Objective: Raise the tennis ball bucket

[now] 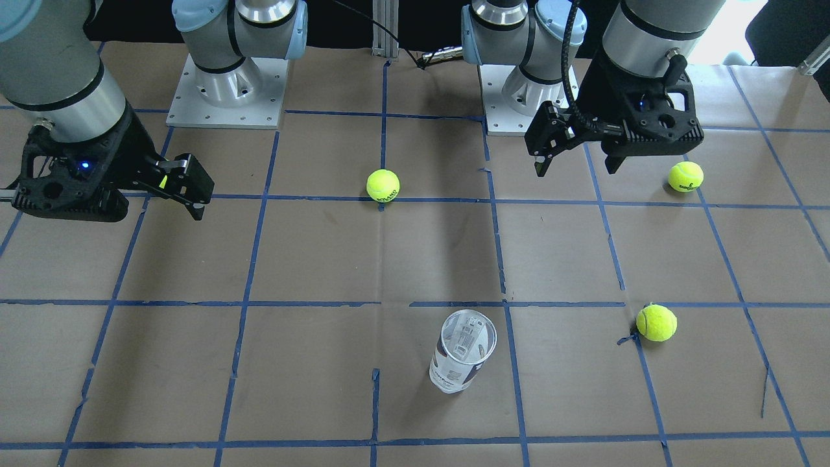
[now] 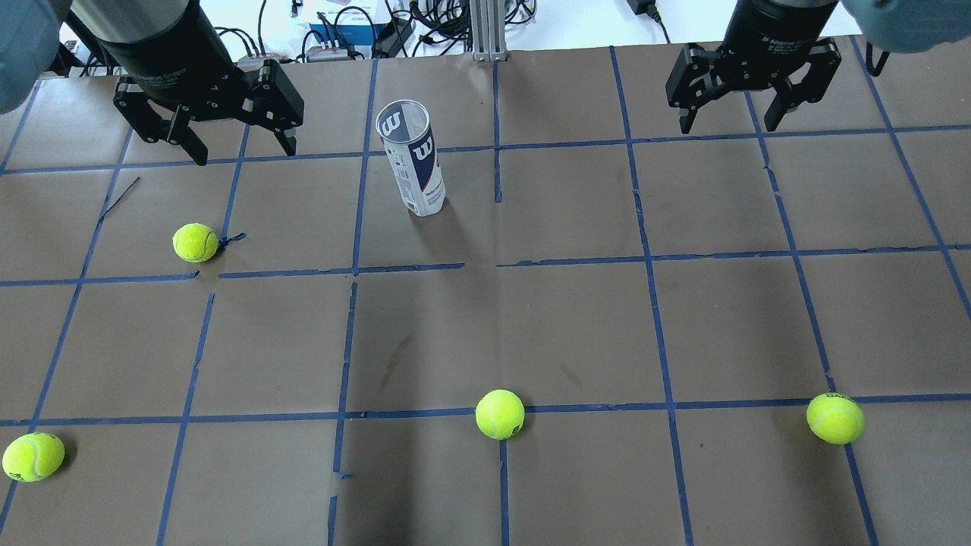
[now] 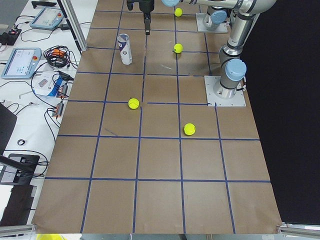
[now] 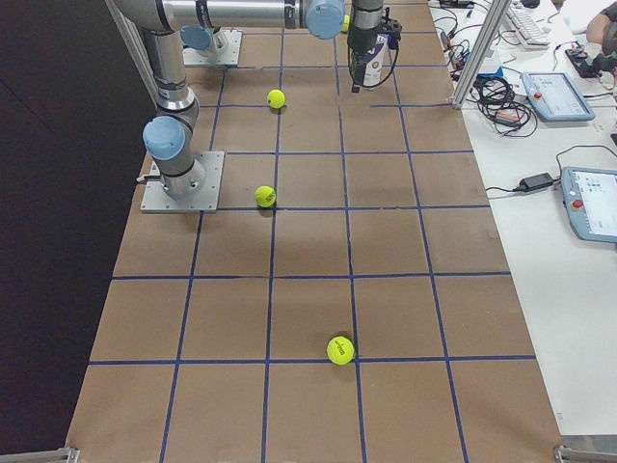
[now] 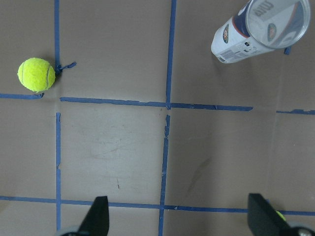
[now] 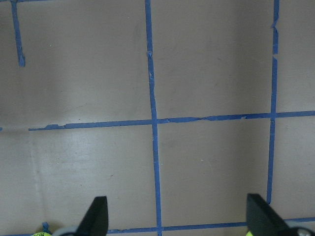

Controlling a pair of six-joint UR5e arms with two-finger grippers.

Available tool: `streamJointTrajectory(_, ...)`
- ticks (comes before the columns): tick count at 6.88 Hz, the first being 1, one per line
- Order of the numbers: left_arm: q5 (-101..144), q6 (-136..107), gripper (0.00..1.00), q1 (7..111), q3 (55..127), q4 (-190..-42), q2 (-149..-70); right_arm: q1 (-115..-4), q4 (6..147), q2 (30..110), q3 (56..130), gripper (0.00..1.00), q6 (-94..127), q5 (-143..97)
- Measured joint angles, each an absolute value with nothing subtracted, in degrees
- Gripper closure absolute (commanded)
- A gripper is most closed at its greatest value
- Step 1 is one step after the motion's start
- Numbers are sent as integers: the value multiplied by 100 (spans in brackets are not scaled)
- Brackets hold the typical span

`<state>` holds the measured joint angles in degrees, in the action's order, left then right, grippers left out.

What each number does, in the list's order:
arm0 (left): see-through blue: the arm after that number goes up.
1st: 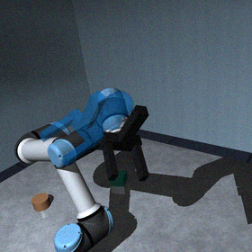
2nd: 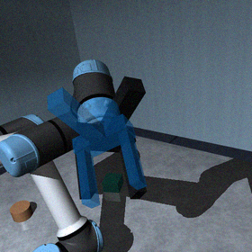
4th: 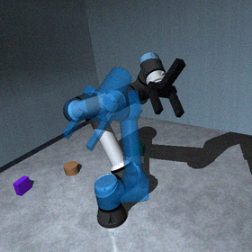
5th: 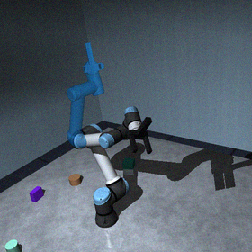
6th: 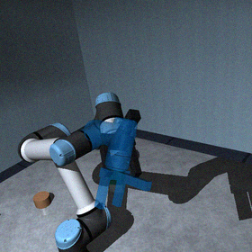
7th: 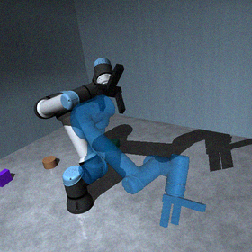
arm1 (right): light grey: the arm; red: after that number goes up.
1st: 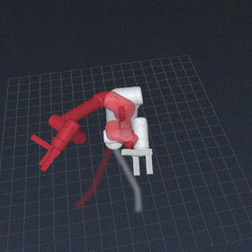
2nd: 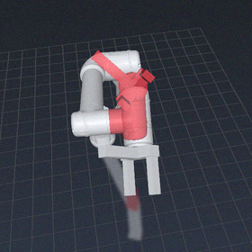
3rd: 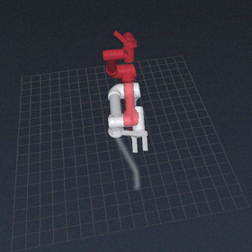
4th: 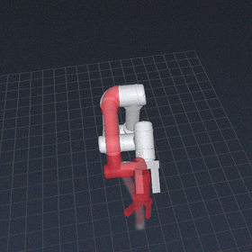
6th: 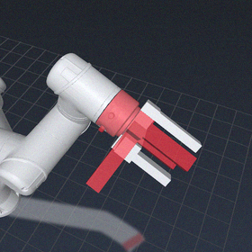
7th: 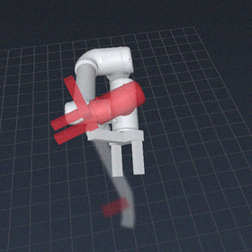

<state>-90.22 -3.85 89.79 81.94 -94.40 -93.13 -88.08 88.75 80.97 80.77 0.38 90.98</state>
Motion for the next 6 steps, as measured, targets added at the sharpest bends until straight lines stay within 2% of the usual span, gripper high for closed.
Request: streamJointTrajectory(6, -9054, -290, 0, 8962, 8190, -9422, -9284, -8806, 8857, 8103, 8043, 0, 35, 9131)
